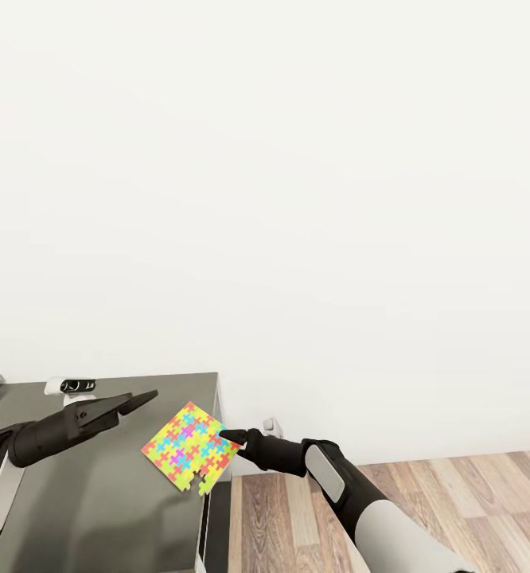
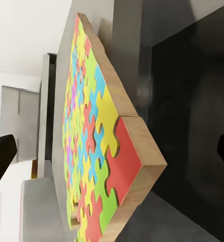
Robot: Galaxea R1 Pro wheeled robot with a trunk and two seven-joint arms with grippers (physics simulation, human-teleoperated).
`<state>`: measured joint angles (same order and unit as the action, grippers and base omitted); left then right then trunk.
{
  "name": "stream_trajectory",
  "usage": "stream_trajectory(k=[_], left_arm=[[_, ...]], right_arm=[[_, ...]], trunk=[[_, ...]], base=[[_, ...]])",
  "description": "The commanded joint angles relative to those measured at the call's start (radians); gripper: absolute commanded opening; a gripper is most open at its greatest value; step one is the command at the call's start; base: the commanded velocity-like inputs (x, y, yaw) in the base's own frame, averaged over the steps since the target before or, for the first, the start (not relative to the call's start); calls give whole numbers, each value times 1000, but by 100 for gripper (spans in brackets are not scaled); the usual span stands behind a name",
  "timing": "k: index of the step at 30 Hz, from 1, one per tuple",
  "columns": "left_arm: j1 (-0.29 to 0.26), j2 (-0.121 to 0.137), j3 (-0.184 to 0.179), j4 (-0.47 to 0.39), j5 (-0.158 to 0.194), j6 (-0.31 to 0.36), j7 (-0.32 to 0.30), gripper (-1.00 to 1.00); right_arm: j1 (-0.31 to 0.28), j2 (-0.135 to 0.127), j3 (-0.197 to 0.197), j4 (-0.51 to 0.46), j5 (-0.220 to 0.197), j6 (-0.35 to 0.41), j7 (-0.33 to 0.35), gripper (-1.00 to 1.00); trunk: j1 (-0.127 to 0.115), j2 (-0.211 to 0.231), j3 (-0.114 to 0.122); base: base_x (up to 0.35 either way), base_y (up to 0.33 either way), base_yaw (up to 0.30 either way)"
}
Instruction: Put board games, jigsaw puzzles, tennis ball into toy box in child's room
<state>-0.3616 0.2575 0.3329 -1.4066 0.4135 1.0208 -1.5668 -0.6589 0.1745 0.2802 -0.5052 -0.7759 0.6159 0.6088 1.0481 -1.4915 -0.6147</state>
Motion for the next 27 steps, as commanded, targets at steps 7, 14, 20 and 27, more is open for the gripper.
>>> stream_trajectory(k=[7,14,20,27], left_arm=[[0,0,0,0,0,10,-4,100],[0,0,0,0,1,10,-4,100],[0,0,0,0,1,10,-4,100],[0,0,0,0,1,10,-4,100]], right_arm=[[-1,0,0,0,-3,2,1,-100],[-1,0,0,0,-3,2,2,-100],[-1,0,0,0,-3,2,2,-100],[-1,0,0,0,-3,1,2,-100]], trunk=[[0,-1,-1],[0,-1,-1],[0,-1,-1],[-4,6,2]], base=[[0,0,0],[0,0,0],[0,0,0],[0,0,0]])
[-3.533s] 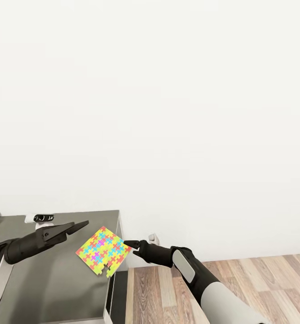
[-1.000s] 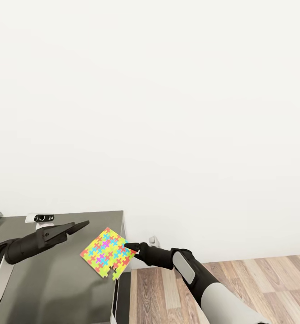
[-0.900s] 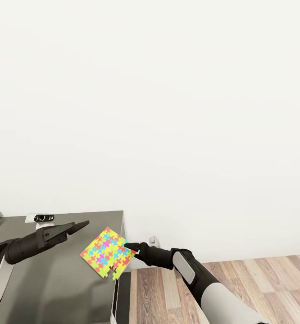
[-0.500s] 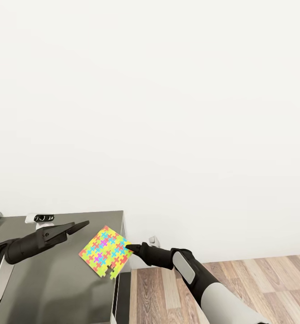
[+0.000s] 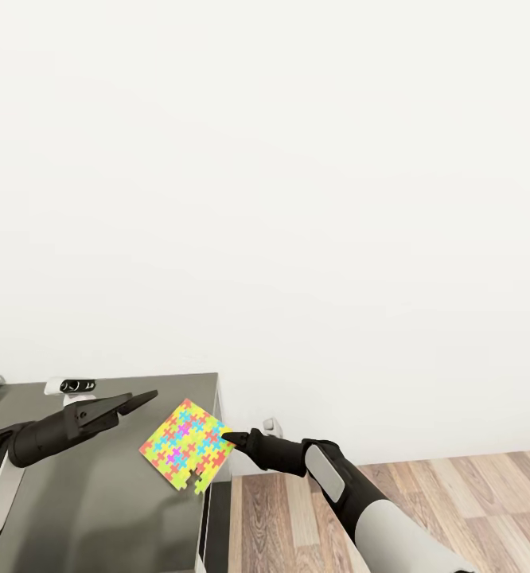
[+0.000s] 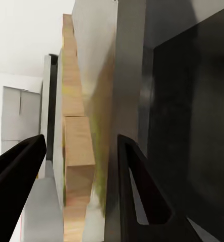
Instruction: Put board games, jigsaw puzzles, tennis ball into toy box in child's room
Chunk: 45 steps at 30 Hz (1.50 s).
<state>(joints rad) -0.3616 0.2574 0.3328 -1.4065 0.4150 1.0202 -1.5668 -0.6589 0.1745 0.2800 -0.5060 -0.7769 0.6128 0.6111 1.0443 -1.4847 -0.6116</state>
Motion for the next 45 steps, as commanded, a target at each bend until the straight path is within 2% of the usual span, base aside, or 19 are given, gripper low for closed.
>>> stream_trajectory(k=[1,32,37,45], left_arm=[[0,0,0,0,-1,11,-4,100],[0,0,-1,0,-4,8,-4,100],[0,0,0,0,-4,8,-4,100],[0,0,-1,0,-4,8,-4,100]], right_arm=[[-1,0,1,0,-2,4,-1,-100],[1,0,-8,-8,-14,-3,4,-100],[1,0,-6,-9,-16,-46,11,-100],[1,0,-2,-9,-15,-59,17,-100]], trunk=[[-4,7,2],[-123,224,99],[-142,259,115],[-173,315,140]], base=[[0,0,0],[0,0,0],[0,0,0],[0,0,0]])
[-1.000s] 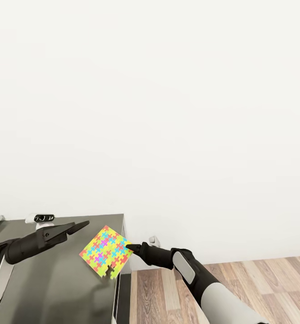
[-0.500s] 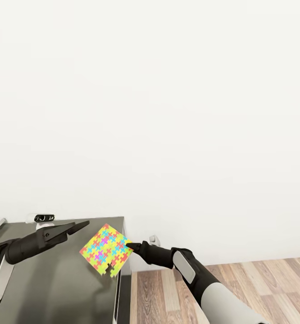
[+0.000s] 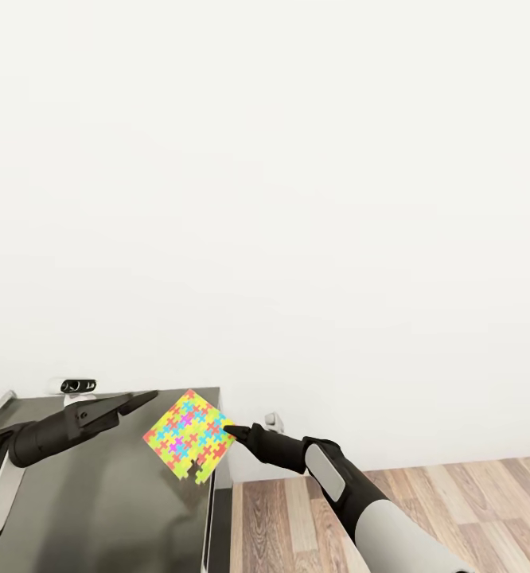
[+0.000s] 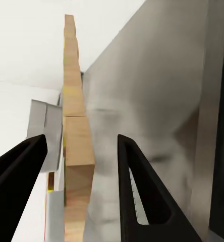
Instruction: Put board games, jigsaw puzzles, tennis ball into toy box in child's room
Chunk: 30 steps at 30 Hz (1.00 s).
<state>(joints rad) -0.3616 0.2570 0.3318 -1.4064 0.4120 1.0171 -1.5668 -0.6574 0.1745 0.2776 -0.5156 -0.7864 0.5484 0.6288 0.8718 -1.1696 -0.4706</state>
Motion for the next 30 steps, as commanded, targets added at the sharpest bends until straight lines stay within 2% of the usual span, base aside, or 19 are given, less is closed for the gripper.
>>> stream_trajectory(k=[1,9,15,21,30], left_arm=[[0,0,0,0,-1,10,-4,100],[0,-1,0,0,-3,9,-4,100],[0,-1,0,0,-2,9,-4,100],[0,1,0,0,-2,11,-4,100],[0,1,-1,0,-4,13,-4,100]], right_arm=[[-1,0,1,0,-5,5,-1,-100],[-1,0,0,0,-8,7,-27,-100],[-1,0,-6,1,-17,10,-86,-100],[-1,0,-6,2,-47,16,-86,-100],[1,0,-8,0,-49,9,-44,-100]], trunk=[[-4,7,2],[-35,63,27],[-58,105,46],[-81,147,65],[-115,210,93]], base=[[0,0,0],[0,0,0],[0,0,0],[0,0,0],[0,0,0]])
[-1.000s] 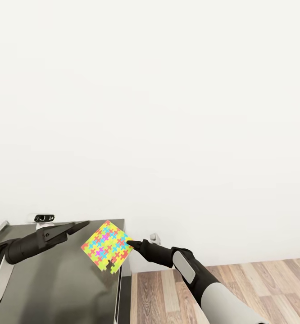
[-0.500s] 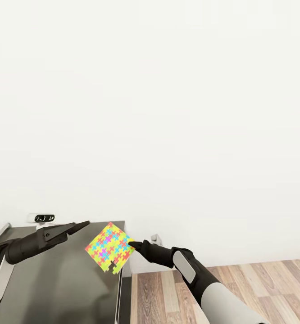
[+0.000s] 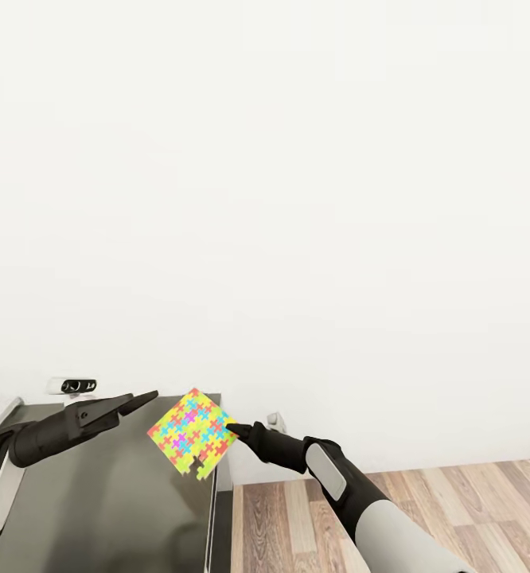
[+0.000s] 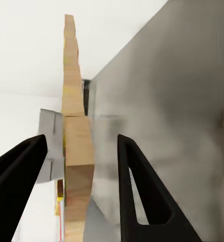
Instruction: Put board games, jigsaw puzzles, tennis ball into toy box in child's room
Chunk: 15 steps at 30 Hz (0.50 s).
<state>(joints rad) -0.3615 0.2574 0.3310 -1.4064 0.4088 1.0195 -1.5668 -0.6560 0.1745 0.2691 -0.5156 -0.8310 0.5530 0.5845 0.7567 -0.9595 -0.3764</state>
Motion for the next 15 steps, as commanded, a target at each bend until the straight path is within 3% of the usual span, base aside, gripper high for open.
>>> stream_trajectory(k=[1,15], left_arm=[[0,0,0,0,-2,10,-4,100],[-1,-1,-6,0,-7,8,-4,100]], right_arm=[[0,0,0,0,-4,4,4,-100],[3,0,1,0,-3,1,13,-100]], trunk=[[-4,6,2],[-58,104,46]], base=[[0,0,0],[0,0,0]])
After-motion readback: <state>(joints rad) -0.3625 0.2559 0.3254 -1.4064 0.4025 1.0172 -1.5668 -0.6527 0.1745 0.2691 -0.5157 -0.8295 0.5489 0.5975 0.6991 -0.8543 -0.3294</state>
